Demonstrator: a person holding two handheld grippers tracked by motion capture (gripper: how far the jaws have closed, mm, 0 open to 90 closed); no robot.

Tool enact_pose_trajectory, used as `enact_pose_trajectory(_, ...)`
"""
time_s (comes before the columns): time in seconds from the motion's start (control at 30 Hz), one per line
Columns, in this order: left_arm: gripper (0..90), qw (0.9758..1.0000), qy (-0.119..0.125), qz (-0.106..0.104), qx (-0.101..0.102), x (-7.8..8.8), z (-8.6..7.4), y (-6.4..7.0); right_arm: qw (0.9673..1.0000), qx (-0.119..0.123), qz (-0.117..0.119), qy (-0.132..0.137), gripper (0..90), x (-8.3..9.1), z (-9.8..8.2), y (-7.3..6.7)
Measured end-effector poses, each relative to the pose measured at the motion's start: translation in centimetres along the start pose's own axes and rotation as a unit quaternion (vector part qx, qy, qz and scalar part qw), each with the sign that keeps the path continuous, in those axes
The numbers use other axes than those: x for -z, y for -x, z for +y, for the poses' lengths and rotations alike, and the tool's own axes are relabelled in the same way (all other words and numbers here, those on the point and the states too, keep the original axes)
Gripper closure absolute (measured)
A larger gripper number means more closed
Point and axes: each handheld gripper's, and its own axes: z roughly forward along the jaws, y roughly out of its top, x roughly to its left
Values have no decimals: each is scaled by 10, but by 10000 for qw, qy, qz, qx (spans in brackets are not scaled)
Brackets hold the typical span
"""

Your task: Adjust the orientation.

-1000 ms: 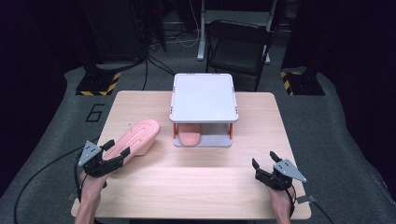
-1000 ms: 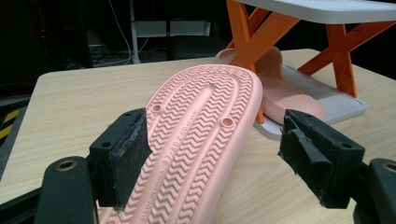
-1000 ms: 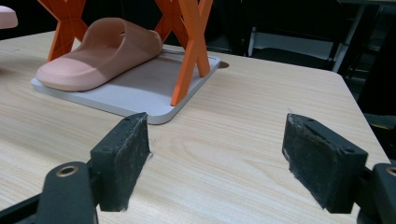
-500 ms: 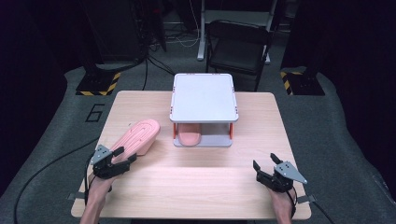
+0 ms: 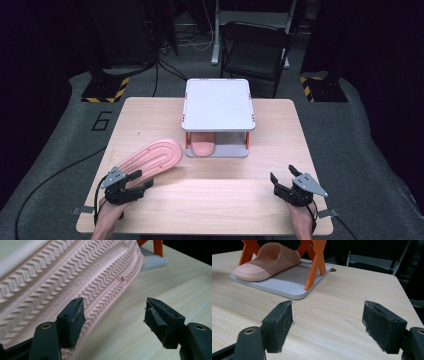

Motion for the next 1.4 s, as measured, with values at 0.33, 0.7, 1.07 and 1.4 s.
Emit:
enact_pose_trajectory(0.33, 315, 9960, 795, -315, -244, 33, 35, 11, 10000, -17, -13, -37, 237, 1, -1, 5)
enact_pose_trajectory(0.7, 365, 9974, -25, 501, -513, 16, 62, -29, 10000, 60, -15, -37, 241, 3, 0, 4)
enact_pose_trajectory(1.07, 413, 9985, 142, -94, -517, 46, 25, 4, 10000, 37, 10, -15, 241, 3, 1, 3)
enact_pose_trajectory(1.4, 457, 9969, -382, -389, -566, 42, -3, 21, 10000, 65, 10, -12, 243, 2, 1, 1)
